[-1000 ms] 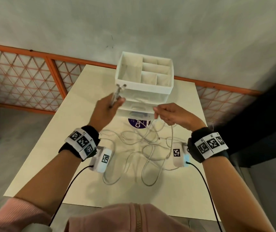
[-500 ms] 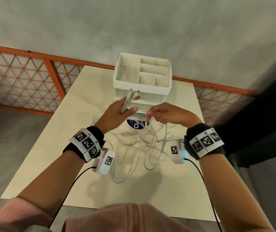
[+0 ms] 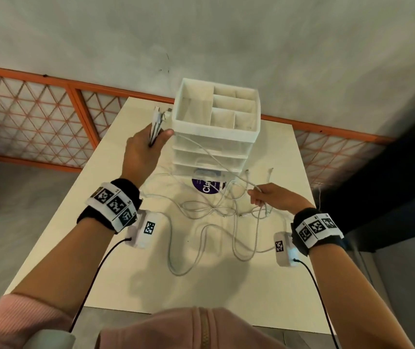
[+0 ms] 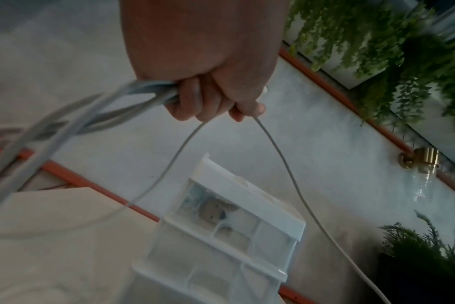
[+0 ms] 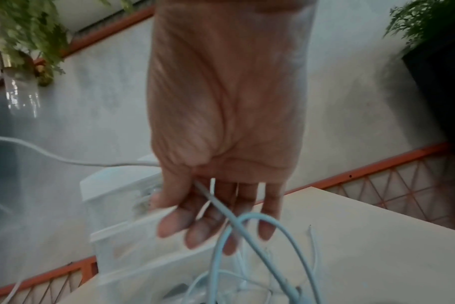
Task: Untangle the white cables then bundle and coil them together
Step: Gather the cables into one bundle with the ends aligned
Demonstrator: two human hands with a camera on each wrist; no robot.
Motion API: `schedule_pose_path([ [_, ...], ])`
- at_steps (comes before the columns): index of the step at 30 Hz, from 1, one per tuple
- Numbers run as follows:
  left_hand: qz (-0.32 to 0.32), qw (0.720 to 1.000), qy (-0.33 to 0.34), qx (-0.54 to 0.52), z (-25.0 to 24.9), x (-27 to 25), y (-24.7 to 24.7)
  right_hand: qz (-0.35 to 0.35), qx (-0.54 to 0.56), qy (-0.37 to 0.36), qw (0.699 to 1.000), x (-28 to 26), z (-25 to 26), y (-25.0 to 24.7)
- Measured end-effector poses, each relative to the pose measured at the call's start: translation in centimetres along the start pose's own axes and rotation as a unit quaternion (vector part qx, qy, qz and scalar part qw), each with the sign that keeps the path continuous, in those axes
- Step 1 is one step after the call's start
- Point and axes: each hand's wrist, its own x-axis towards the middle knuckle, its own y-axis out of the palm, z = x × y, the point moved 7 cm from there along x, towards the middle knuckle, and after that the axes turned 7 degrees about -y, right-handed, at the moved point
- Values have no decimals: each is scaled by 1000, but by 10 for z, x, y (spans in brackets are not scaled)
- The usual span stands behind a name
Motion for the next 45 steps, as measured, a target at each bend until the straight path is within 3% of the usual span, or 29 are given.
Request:
schedule_pose_path([
  [4, -45, 998, -2, 39, 11, -6, -2, -72, -51, 42, 995, -3, -1, -25],
  [7, -49, 997, -18, 56, 20, -6, -6, -173, -138, 44, 974, -5, 12, -55],
  [12, -19, 997, -16, 70, 24, -3, -1, -289, -74, -12, 954, -12, 27, -79],
  [15, -11, 995, -10, 95, 25, -1, 1, -322, -44, 21, 945, -10, 27, -81],
  [20, 2, 993, -25, 114, 34, 3, 3, -304, 16, 17, 952, 9, 11, -76],
  [25, 102, 985, -55, 130, 47, 1, 26, -222, -36, 52, 973, 35, -10, -49],
  [28, 135, 983, -74, 104, 52, -1, 24, -160, -68, 155, 972, 45, -23, -22],
  [30, 136, 984, -69, 89, 50, -2, 15, -161, -115, 196, 960, 48, -19, -11],
  [32, 142, 985, -65, 69, 49, -2, 3, -197, -148, 137, 960, 60, 3, 2],
  [34, 163, 983, -81, 11, 53, -6, -8, -188, -125, 22, 974, 77, 38, 27],
  [35, 174, 980, -96, -23, 56, -7, -12, -150, -92, -34, 984, 86, 55, 46],
  [37, 183, 972, -129, -65, 65, -11, -20, -9, -40, -108, 993, 100, 82, 97],
  [40, 190, 968, -138, -92, 75, -21, -29, 139, -117, -168, 969, 112, 108, 169],
  [45, 186, 962, -173, -99, 95, -36, -40, 202, -220, -161, 941, 123, 109, 241],
])
